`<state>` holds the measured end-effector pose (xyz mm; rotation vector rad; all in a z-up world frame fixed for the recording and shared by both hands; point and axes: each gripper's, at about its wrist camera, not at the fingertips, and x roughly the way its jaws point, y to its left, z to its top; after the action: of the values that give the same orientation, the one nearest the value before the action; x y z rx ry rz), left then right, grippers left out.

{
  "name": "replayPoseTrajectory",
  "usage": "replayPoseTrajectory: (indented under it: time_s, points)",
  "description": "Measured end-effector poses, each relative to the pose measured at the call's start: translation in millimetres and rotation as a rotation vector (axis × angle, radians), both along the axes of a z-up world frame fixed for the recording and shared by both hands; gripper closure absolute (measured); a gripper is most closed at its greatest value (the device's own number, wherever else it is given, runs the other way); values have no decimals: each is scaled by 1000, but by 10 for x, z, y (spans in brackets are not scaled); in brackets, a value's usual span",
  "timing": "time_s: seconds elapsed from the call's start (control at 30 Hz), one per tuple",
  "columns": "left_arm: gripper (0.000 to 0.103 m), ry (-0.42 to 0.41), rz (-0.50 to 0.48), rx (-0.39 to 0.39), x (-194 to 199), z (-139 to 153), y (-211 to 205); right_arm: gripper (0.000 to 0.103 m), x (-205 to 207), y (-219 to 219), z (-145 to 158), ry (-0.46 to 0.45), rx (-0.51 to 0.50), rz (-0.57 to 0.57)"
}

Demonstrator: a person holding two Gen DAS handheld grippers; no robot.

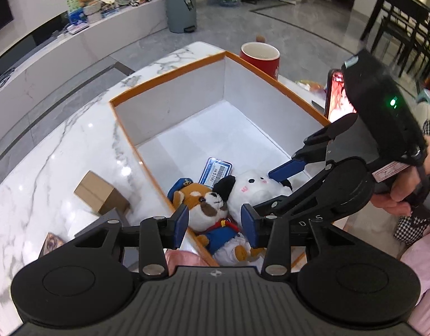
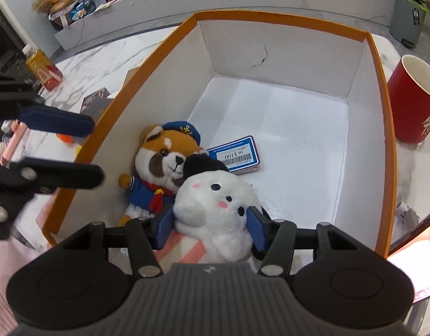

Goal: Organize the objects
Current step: 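Move both tools back toward the pink backpack and pink wallet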

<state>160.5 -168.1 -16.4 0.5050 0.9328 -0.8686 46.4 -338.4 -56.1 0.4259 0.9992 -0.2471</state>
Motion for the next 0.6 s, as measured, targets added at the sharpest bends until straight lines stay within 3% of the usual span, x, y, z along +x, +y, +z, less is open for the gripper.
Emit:
replayPoseTrajectory:
  time_s: [0.3, 0.43, 0.6]
  points:
    - [54, 24, 87, -60, -114, 181, 456, 42, -16, 147, 68, -11, -71, -48]
    - [53, 19, 140, -113, -213, 326, 782, 42, -89, 277, 286, -72, -111, -95]
    - [54, 24, 267, -194, -332, 426, 1230, 42, -230, 669, 613, -214, -141, -109]
